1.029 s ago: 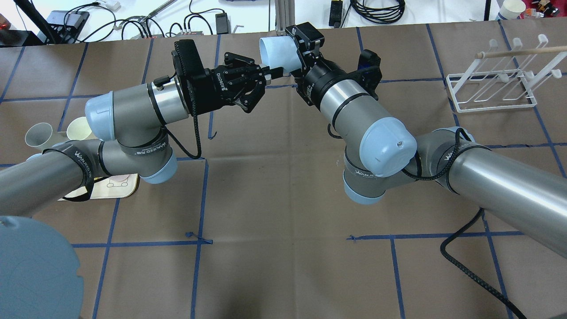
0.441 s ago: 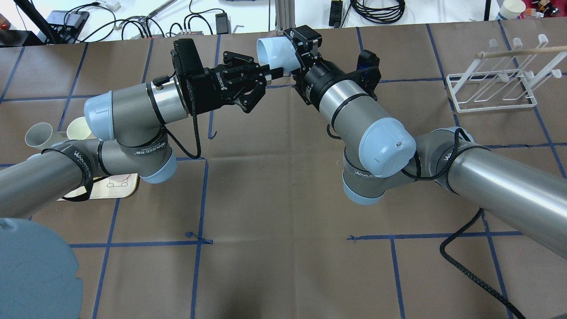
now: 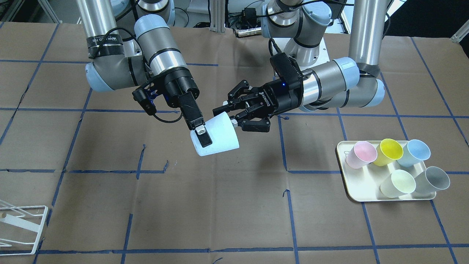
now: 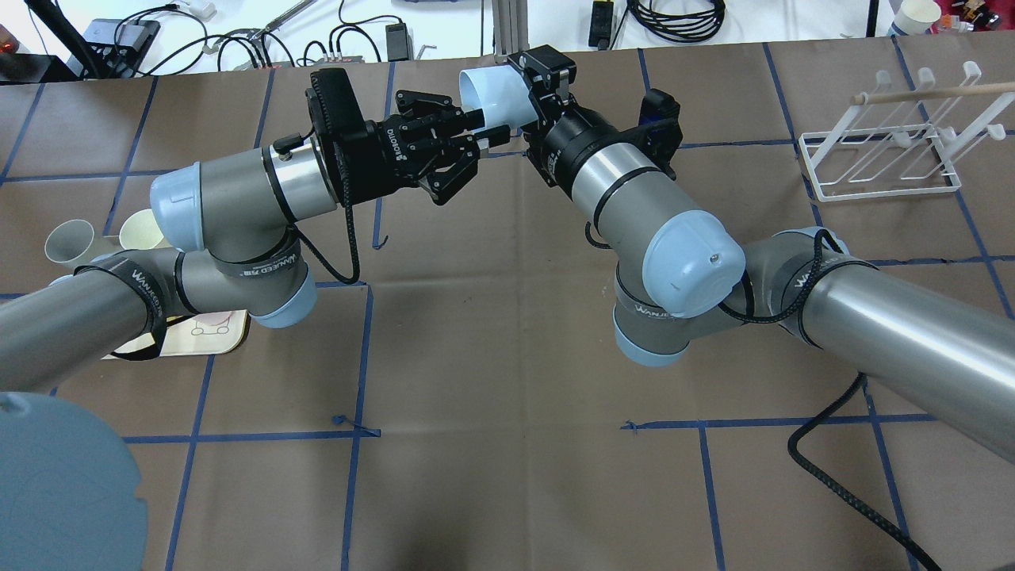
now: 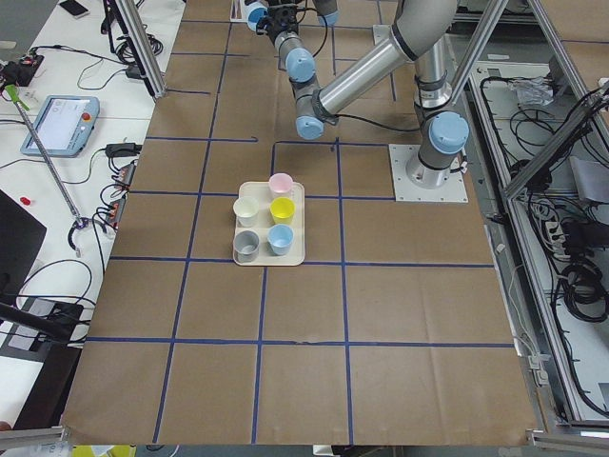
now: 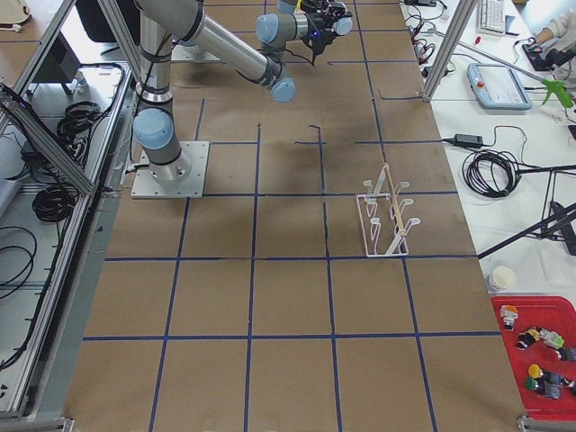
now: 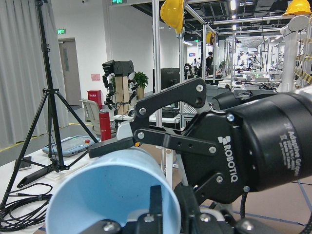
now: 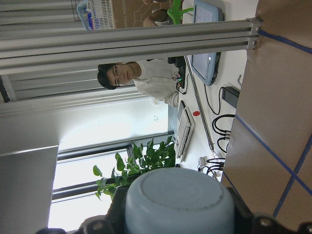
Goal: Transfer IKEA cup to right arm and place on rack
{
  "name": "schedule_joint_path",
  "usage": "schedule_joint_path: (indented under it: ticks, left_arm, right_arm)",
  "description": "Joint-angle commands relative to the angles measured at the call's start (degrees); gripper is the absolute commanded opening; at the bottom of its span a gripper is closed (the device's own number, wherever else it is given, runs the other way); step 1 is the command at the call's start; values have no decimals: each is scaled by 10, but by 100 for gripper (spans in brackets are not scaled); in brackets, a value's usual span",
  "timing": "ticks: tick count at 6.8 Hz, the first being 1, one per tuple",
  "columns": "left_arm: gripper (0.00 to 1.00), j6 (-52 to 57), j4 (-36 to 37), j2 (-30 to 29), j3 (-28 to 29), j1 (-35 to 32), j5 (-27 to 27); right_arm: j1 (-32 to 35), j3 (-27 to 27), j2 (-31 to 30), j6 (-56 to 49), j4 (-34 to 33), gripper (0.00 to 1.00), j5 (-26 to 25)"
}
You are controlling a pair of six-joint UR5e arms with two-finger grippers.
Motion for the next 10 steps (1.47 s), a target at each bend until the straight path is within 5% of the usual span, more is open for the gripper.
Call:
schedule_joint_path:
  ticks: [1,2,6,7,10]
  left_arm:
    - [89,-20,0,3,2,0,0]
    - [99,-46,-2,12,4,1,-1]
    - [99,-56,-7,20,-3,50,-8]
    - [99,-82,-9,19,-5,74,-11]
    - [99,-92,-138,48,-5,98,24]
  right_arm:
    - [0,0,0,-1,0,64,0]
    - [0,0,0,-1,0,64,1]
    - [-1,-1,-2,-6,1,64,5]
    - [-9,-1,-5,-13,48,64,13]
    - [-74,0,-17,-230,56,63,50]
